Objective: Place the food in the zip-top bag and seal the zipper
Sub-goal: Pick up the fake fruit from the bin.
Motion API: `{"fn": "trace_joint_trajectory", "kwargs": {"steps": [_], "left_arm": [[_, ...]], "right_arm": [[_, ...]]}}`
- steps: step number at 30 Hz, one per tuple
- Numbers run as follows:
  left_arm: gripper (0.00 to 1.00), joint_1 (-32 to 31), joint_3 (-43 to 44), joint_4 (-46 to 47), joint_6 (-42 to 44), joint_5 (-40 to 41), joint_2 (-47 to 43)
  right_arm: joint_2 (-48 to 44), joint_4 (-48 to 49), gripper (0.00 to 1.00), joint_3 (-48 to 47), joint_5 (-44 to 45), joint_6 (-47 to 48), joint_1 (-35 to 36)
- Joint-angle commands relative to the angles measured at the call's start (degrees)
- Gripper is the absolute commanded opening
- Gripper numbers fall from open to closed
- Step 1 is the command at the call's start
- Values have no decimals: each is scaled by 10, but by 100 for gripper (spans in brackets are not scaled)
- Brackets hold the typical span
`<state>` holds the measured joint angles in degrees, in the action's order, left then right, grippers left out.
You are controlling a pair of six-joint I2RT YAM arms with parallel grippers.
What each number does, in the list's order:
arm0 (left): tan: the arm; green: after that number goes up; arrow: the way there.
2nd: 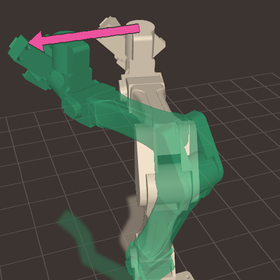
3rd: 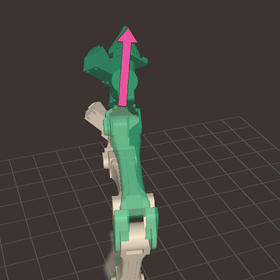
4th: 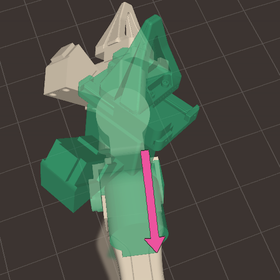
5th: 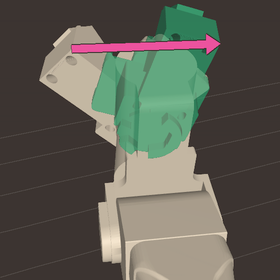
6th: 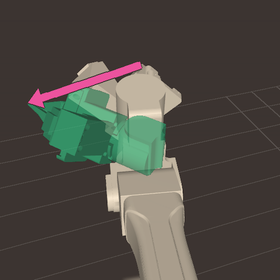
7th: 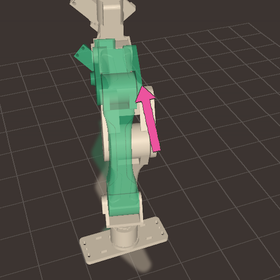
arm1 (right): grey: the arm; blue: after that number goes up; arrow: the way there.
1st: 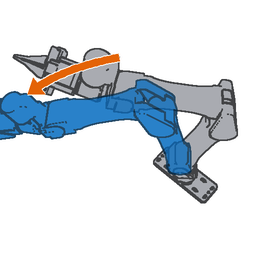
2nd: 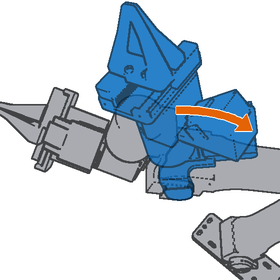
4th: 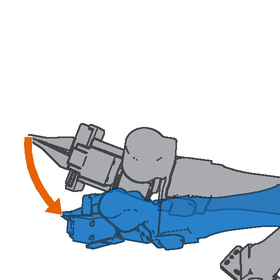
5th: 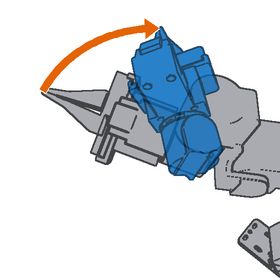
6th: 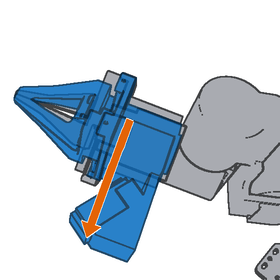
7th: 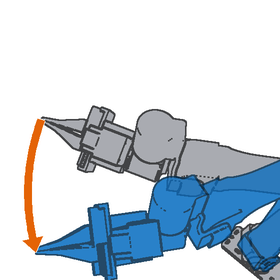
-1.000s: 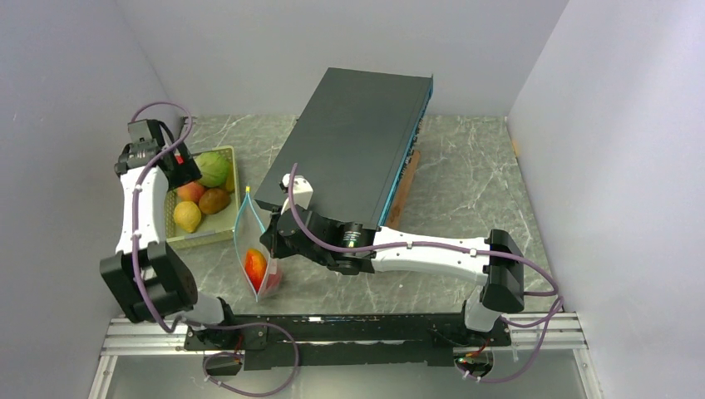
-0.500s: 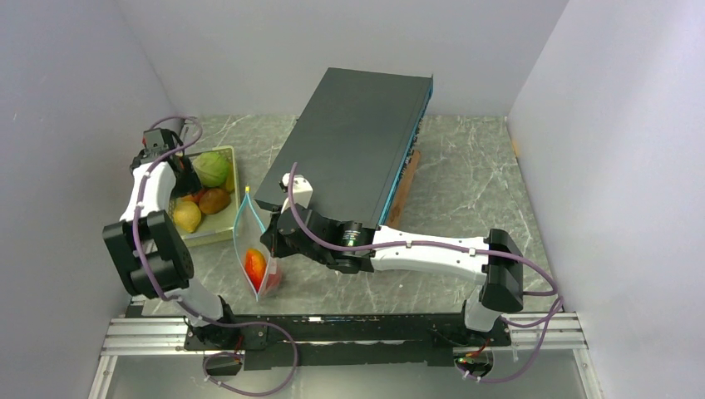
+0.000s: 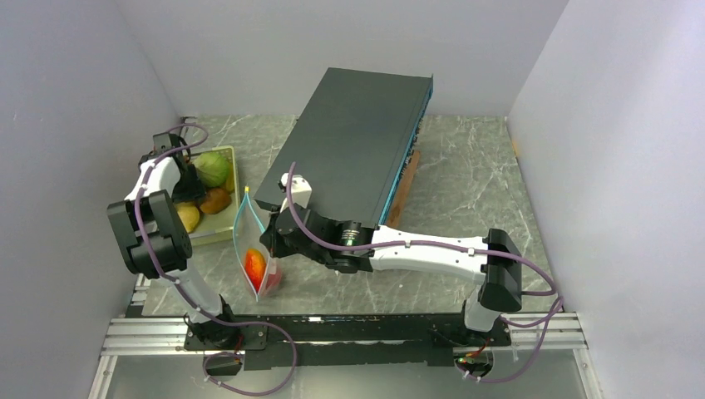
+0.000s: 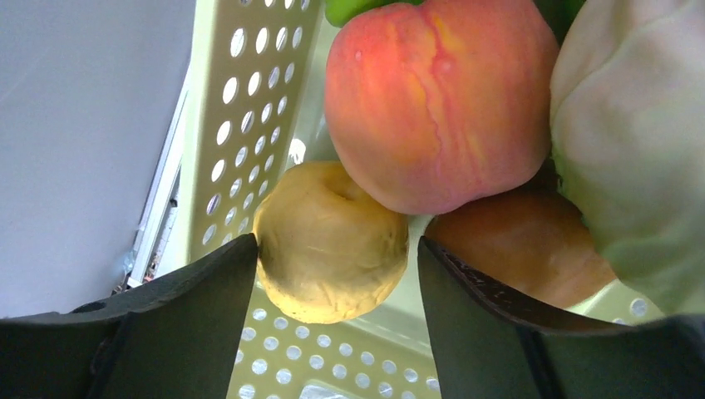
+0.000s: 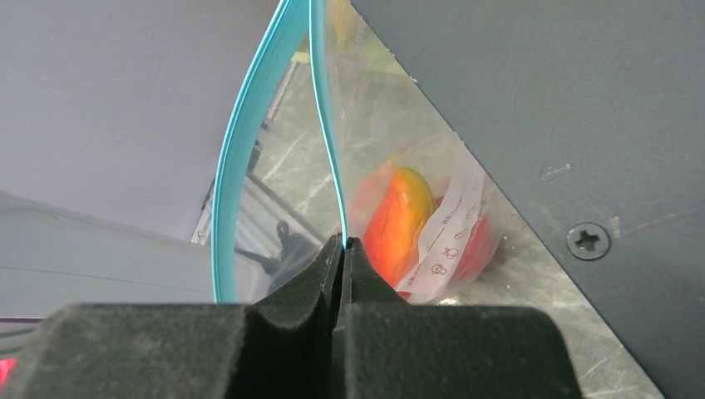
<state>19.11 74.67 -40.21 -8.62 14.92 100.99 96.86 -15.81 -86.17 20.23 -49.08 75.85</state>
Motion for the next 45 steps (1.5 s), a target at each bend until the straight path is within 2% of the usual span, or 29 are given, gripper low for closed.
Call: {"fn": "trace_joint_trajectory", "kwargs": {"steps": [1, 7, 11, 14, 18, 20, 24, 28, 34, 40, 45], "left_arm": [[77, 3, 22, -11, 3, 4, 20], [86, 3, 26, -26, 0, 5, 43], [85, 3, 27, -29, 0, 6, 47], [78, 3, 28, -29, 0, 4, 42], [55, 3, 28, -34, 1, -2, 27], [47, 2, 23, -33, 2, 1, 13], [39, 1, 19, -32, 2, 1, -14], [24, 0, 12, -28, 3, 4, -48], [18, -3, -5, -16, 2, 9, -99], [6, -11, -36, 6, 5, 14, -166], [2, -37, -79, 30, 9, 19, -271]], "right_arm": [[6, 1, 0, -28, -2, 4, 2], [7, 1, 0, -27, 0, 2, 3], [6, 3, 0, -22, 1, 3, 4], [4, 2, 0, -23, 4, 3, 3], [5, 7, 0, -19, 3, 3, 4], [6, 7, 0, -20, 1, 3, 4], [9, 7, 0, -22, 2, 3, 4], [12, 9, 0, -23, 0, 1, 3], [16, 7, 0, -25, 0, 1, 3], [26, 3, 0, -40, -1, 3, 3], [23, 7, 0, -40, -4, 4, 4]]}}
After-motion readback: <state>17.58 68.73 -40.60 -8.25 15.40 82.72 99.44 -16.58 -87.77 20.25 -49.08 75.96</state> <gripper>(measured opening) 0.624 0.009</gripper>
